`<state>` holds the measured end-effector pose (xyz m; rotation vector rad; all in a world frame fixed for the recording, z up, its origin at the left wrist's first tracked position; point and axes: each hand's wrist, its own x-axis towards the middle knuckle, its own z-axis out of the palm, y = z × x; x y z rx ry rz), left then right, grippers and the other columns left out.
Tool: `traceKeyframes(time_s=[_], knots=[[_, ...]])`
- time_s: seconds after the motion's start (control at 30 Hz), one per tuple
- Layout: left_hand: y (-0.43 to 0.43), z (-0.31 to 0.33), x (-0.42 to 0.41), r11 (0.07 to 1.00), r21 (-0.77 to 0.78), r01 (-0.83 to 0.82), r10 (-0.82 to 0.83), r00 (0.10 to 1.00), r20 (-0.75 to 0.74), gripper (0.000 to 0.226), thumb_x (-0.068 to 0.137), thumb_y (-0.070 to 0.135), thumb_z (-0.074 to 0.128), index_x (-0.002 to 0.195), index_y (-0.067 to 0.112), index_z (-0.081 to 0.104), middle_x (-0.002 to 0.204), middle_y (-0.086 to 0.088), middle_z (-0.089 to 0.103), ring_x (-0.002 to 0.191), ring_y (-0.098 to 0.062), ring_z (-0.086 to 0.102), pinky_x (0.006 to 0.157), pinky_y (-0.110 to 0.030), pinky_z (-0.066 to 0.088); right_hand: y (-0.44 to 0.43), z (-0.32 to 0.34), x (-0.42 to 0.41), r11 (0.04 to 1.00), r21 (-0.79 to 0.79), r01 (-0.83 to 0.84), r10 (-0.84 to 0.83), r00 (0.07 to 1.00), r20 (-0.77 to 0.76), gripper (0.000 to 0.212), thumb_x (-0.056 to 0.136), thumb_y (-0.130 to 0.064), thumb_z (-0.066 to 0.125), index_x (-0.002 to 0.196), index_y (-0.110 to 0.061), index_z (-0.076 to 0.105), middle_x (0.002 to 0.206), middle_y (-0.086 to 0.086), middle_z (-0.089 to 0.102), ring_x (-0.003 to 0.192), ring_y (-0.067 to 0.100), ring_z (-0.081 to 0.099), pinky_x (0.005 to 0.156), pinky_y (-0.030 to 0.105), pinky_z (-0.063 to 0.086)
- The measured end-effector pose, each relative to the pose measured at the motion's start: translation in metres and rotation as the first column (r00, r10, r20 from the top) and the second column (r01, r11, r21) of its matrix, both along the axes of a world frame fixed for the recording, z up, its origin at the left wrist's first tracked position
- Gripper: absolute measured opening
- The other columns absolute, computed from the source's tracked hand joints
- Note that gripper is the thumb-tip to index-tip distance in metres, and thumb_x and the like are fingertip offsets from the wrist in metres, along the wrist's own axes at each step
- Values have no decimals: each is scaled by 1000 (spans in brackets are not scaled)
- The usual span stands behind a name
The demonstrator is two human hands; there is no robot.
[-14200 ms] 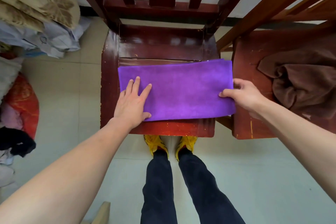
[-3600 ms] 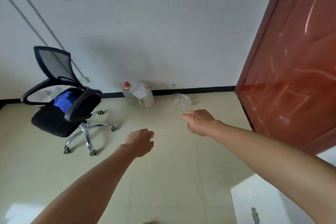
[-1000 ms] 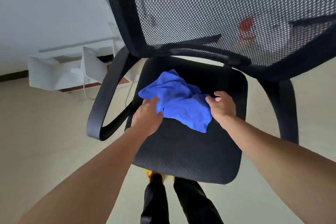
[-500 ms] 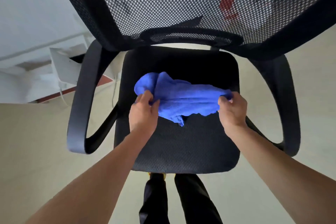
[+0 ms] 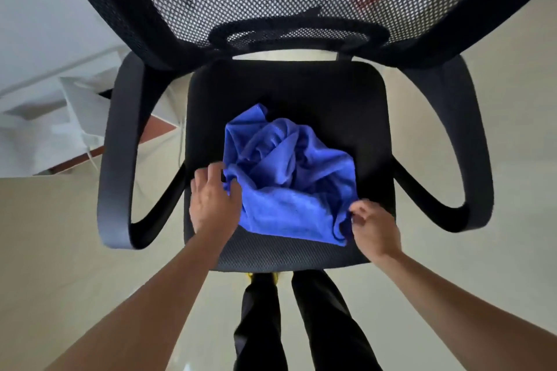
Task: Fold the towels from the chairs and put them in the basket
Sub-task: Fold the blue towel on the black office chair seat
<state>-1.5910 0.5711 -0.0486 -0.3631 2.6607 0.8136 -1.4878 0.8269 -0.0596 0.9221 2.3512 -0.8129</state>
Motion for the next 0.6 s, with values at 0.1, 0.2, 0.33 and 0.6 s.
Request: traceKeyframes(time_s=[0.1,0.2,0.33,0.6], knots=[[13,-3,-22,972,-55,228,-219,965,144,67,83,40,65,142,27,35,127,-7,51,117,-31,48,96,-47,40,6,-5,-44,994,44,105,-98,986,-138,30,86,-23,62,116,-20,60,115,7,62,104,27,62,85,37,48],[16,-9,-16,910,-51,411,-377,874,306,59,80,34,65,134,30,40,113,-5,63,106,-33,56,86,-40,42,-4,-8,-86,1000,-12,24,-24,999,-42,56,82,-38,69,131,-19,49,123,9,58,110,30,59,86,36,46],[-2,-14,20,974,-34,225,-208,942,263,21,77,24,62,95,20,51,77,-2,56,83,-36,58,62,-33,40,-21,-10,-94,988,-130,-83,86,996,17,9,81,-24,62,84,-16,58,80,5,63,79,31,61,65,33,44],[-12,-5,41,975,-161,153,-75,910,409,35,74,26,60,107,26,50,108,-1,56,102,-28,55,84,-40,45,27,-7,-12,987,54,-153,121,914,387,14,81,-32,56,91,-24,48,94,2,65,79,27,57,69,33,41]])
